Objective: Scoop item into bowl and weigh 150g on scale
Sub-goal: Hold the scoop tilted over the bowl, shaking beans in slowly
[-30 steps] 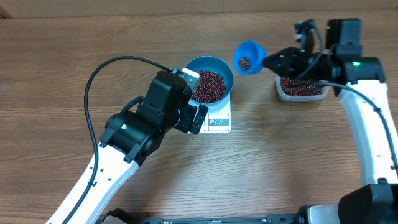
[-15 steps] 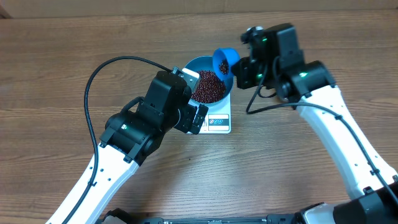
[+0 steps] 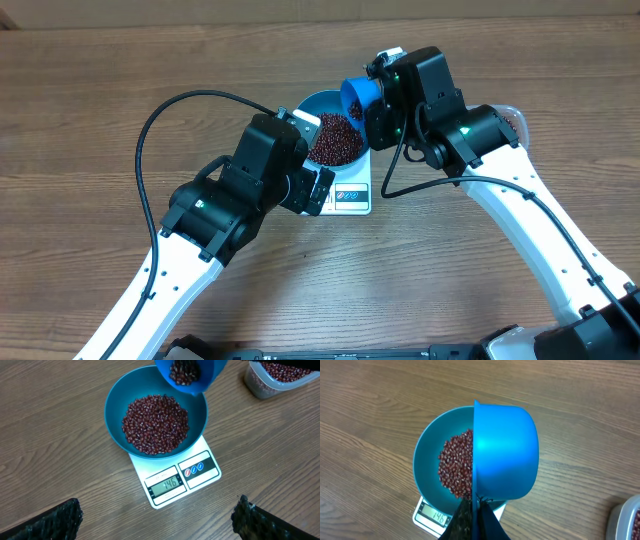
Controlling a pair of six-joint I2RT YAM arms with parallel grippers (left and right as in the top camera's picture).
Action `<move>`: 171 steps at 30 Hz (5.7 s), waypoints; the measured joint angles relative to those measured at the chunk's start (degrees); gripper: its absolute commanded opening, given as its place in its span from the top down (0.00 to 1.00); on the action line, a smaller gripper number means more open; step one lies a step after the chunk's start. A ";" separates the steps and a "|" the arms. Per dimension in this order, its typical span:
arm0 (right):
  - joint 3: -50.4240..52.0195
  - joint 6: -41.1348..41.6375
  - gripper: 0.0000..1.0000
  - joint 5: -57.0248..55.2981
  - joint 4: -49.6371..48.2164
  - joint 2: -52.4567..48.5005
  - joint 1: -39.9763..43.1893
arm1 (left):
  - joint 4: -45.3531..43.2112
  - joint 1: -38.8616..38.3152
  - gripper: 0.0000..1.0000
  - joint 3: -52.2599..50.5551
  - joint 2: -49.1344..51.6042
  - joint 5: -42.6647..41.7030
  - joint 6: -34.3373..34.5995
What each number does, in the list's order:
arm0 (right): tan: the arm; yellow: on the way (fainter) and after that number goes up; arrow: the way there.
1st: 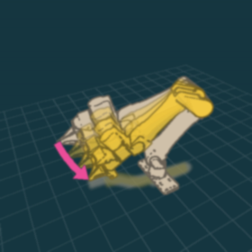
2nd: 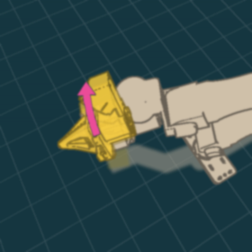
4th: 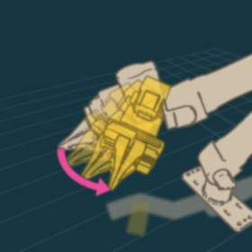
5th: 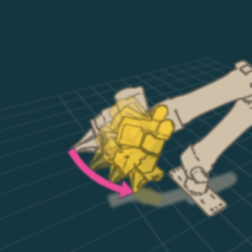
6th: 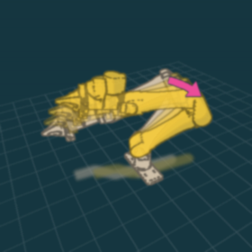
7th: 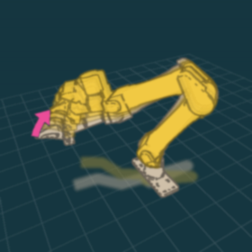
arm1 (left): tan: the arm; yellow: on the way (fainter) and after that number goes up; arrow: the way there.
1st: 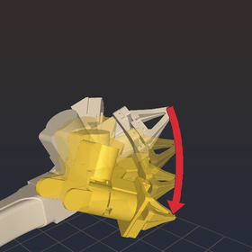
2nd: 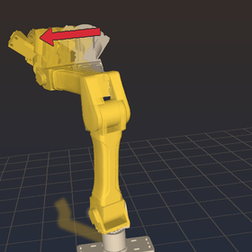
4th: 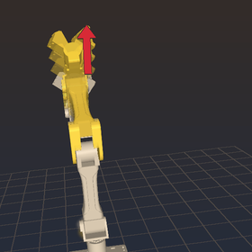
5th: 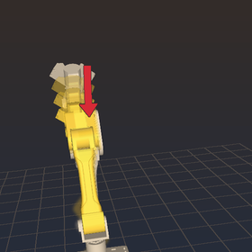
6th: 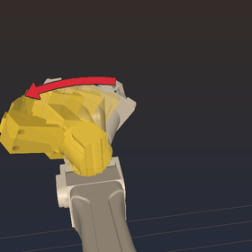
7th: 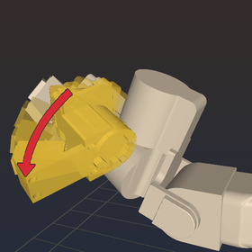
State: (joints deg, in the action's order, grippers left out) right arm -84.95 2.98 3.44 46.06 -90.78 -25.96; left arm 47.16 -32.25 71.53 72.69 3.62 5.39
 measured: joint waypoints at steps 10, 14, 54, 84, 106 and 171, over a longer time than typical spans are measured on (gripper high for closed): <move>0.00 -0.07 0.96 -6.05 -0.42 0.00 -3.10 | 0.00 0.00 0.01 0.00 0.00 0.00 0.00; 0.00 -0.17 0.96 -7.37 -0.13 0.00 -3.93 | 0.00 0.00 0.01 0.00 0.00 0.00 0.00; 0.00 -0.22 0.96 -10.54 -0.42 -0.02 -5.22 | -0.07 0.00 0.00 0.00 0.00 0.00 0.00; 0.00 -0.22 0.96 -10.54 0.02 -0.48 -5.20 | -0.42 0.00 0.00 0.00 0.00 -1.09 0.00; 0.00 -0.20 0.96 -10.54 0.68 -0.48 -5.20 | -0.42 0.00 0.00 0.00 0.00 -1.29 0.00; 0.00 -0.02 0.96 -10.27 0.33 -0.68 -5.22 | -0.22 0.00 0.01 0.00 0.00 -1.29 0.00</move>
State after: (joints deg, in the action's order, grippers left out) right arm -84.95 2.96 -6.83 46.39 -91.46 -31.18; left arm 46.94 -32.25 71.53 72.69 2.33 5.39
